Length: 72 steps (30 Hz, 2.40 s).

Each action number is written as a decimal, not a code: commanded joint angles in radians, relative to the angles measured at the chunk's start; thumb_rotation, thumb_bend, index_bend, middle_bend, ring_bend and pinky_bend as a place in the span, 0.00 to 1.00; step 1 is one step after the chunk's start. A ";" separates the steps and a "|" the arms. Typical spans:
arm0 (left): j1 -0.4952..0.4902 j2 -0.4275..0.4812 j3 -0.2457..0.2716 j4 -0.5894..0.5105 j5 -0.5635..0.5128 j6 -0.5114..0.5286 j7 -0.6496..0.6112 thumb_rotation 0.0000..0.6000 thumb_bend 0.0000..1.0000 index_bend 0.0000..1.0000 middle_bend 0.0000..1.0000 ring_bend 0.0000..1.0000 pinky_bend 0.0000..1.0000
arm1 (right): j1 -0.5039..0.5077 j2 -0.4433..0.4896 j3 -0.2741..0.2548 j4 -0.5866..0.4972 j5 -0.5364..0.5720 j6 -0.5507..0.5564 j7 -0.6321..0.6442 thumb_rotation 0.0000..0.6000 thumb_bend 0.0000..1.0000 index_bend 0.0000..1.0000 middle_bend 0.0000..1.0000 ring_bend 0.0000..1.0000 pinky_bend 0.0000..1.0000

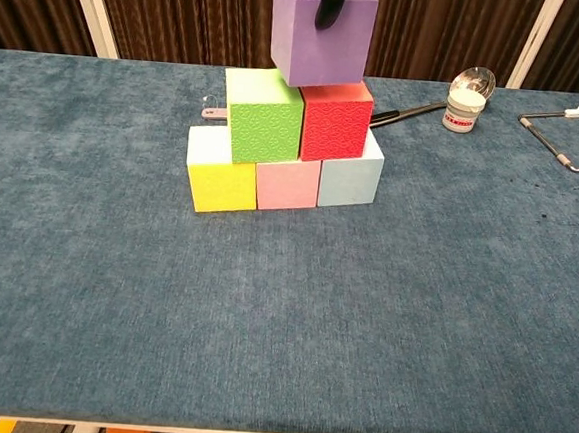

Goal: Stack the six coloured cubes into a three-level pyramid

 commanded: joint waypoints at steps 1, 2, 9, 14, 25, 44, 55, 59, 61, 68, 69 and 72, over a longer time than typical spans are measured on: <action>-0.003 0.008 0.017 0.012 0.024 0.006 -0.006 1.00 0.09 0.06 0.01 0.00 0.10 | 0.013 -0.012 -0.005 0.009 0.013 0.005 -0.007 1.00 0.12 0.00 0.66 0.10 0.00; -0.004 0.012 0.023 0.014 0.033 0.006 -0.008 1.00 0.08 0.06 0.01 0.00 0.10 | 0.018 -0.017 -0.007 0.014 0.017 0.006 -0.010 1.00 0.13 0.00 0.66 0.10 0.00; -0.011 0.025 0.052 0.028 0.082 0.008 -0.056 1.00 0.04 0.06 0.01 0.00 0.10 | 0.037 -0.034 -0.022 0.033 0.034 0.004 -0.025 1.00 0.13 0.00 0.66 0.10 0.00; -0.014 0.025 0.060 0.036 0.084 -0.002 -0.062 1.00 0.03 0.06 0.01 0.00 0.10 | 0.047 -0.051 -0.026 0.045 0.045 0.012 -0.028 1.00 0.13 0.00 0.66 0.10 0.00; -0.013 0.024 0.073 0.051 0.089 -0.008 -0.082 1.00 0.03 0.06 0.01 0.00 0.10 | 0.086 -0.093 -0.004 0.061 0.162 0.108 -0.060 1.00 0.12 0.00 0.68 0.12 0.00; -0.010 0.026 0.076 0.055 0.088 0.000 -0.094 1.00 0.03 0.06 0.01 0.00 0.10 | 0.089 -0.134 0.064 0.093 0.293 0.135 -0.179 1.00 0.12 0.00 0.68 0.13 0.00; -0.005 0.014 0.081 0.080 0.077 -0.013 -0.117 1.00 0.03 0.06 0.01 0.00 0.10 | 0.078 -0.153 0.107 0.106 0.333 0.161 -0.244 1.00 0.11 0.00 0.68 0.13 0.00; -0.005 0.010 0.080 0.088 0.077 -0.010 -0.124 1.00 0.03 0.06 0.01 0.00 0.10 | 0.068 -0.164 0.122 0.116 0.336 0.167 -0.258 1.00 0.11 0.00 0.68 0.13 0.00; -0.004 0.009 0.080 0.092 0.077 -0.011 -0.126 1.00 0.03 0.06 0.01 0.00 0.10 | 0.065 -0.169 0.129 0.124 0.336 0.168 -0.267 1.00 0.10 0.00 0.68 0.13 0.00; -0.003 -0.001 0.084 0.109 0.071 -0.025 -0.139 1.00 0.03 0.06 0.01 0.00 0.10 | 0.049 -0.176 0.157 0.131 0.337 0.183 -0.291 1.00 0.10 0.00 0.69 0.13 0.00; -0.004 -0.002 0.084 0.111 0.071 -0.024 -0.139 1.00 0.03 0.06 0.01 0.00 0.10 | 0.048 -0.177 0.159 0.131 0.339 0.185 -0.295 1.00 0.10 0.00 0.69 0.13 0.00; -0.004 -0.001 0.084 0.111 0.074 -0.022 -0.139 1.00 0.03 0.06 0.01 0.00 0.10 | 0.042 -0.180 0.169 0.132 0.342 0.193 -0.308 1.00 0.10 0.00 0.69 0.13 0.00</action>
